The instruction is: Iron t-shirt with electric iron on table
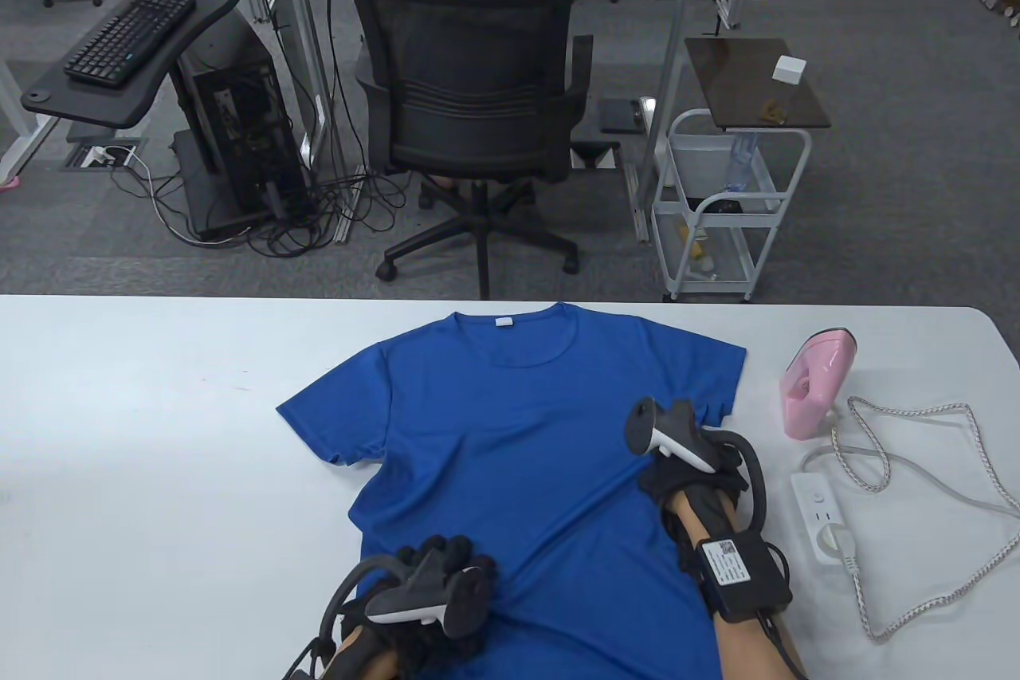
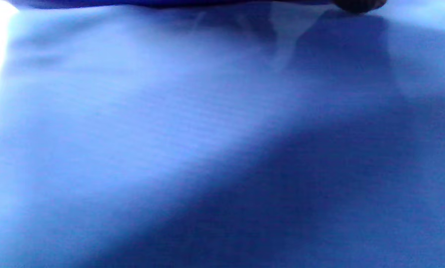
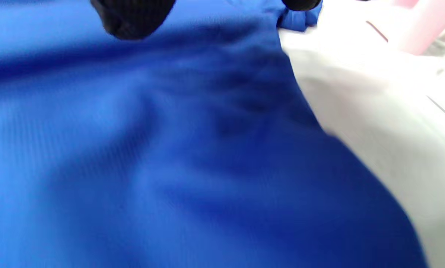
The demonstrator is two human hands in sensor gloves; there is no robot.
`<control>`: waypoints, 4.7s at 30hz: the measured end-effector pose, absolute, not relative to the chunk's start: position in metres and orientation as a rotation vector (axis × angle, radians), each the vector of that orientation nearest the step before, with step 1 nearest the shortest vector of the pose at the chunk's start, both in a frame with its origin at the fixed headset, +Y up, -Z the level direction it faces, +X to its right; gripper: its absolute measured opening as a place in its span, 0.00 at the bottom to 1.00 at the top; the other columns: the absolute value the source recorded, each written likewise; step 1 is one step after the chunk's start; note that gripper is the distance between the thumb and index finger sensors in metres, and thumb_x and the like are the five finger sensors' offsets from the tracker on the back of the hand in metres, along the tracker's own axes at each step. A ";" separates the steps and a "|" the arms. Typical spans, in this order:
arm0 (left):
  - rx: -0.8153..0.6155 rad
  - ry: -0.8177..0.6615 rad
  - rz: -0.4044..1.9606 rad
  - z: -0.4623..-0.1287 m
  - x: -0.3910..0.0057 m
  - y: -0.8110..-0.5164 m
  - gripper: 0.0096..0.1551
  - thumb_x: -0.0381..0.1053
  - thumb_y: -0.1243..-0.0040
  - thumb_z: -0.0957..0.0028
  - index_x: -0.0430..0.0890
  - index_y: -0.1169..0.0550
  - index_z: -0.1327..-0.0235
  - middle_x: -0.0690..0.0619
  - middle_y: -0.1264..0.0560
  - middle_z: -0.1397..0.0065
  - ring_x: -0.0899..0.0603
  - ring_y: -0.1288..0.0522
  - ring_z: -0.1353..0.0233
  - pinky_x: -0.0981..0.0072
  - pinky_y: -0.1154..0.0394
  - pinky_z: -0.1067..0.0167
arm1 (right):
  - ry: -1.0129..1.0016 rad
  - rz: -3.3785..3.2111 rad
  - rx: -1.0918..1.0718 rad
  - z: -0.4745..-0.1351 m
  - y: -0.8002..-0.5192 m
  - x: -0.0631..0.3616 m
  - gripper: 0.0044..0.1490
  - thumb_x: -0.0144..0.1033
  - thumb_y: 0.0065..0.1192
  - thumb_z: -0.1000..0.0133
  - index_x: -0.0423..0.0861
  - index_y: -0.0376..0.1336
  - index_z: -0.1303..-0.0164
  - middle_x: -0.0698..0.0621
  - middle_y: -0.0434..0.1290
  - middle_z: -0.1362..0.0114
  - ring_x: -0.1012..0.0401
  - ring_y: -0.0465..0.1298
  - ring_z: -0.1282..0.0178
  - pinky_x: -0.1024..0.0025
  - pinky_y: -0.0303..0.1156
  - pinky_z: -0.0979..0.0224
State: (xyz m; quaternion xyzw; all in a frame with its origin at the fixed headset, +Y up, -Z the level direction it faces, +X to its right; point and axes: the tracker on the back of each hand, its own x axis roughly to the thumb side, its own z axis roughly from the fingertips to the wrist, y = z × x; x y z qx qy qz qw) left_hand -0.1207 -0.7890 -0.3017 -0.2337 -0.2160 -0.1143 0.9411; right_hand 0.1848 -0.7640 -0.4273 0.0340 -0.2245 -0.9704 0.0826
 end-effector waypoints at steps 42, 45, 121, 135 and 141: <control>-0.477 -0.106 -0.122 -0.443 -0.138 -0.773 0.48 0.68 0.56 0.51 0.57 0.53 0.18 0.46 0.54 0.13 0.33 0.51 0.15 0.33 0.50 0.24 | -0.653 -2.988 0.068 -0.385 -0.777 0.232 0.50 0.52 0.57 0.52 0.55 0.46 0.19 0.46 0.47 0.14 0.35 0.58 0.21 0.34 0.58 0.27; -0.362 -0.016 0.009 -0.457 -0.149 -0.758 0.46 0.68 0.57 0.51 0.54 0.48 0.18 0.46 0.46 0.15 0.34 0.43 0.18 0.34 0.47 0.24 | -0.683 -2.910 0.069 -0.384 -0.779 0.227 0.52 0.53 0.56 0.53 0.55 0.43 0.19 0.46 0.44 0.14 0.36 0.56 0.20 0.34 0.57 0.26; -0.653 -0.227 0.071 -0.385 -0.234 -0.807 0.54 0.75 0.53 0.55 0.65 0.64 0.23 0.51 0.70 0.18 0.33 0.69 0.20 0.34 0.61 0.29 | 0.236 -3.160 1.574 -0.457 -0.712 0.343 0.60 0.58 0.51 0.47 0.38 0.32 0.18 0.34 0.47 0.18 0.35 0.57 0.21 0.32 0.60 0.27; -0.658 -0.234 0.068 -0.384 -0.233 -0.808 0.52 0.75 0.54 0.55 0.68 0.64 0.25 0.51 0.71 0.18 0.33 0.70 0.21 0.33 0.62 0.29 | 0.364 -3.197 1.830 -0.471 -0.731 0.360 0.40 0.55 0.60 0.51 0.45 0.59 0.32 0.43 0.69 0.29 0.40 0.73 0.32 0.40 0.71 0.33; -0.660 -0.233 0.055 -0.384 -0.233 -0.807 0.52 0.75 0.55 0.55 0.68 0.64 0.25 0.51 0.71 0.18 0.33 0.70 0.20 0.34 0.62 0.29 | 0.506 -3.328 1.732 -0.473 -0.725 0.363 0.37 0.52 0.60 0.51 0.45 0.61 0.35 0.46 0.69 0.29 0.43 0.74 0.33 0.46 0.72 0.34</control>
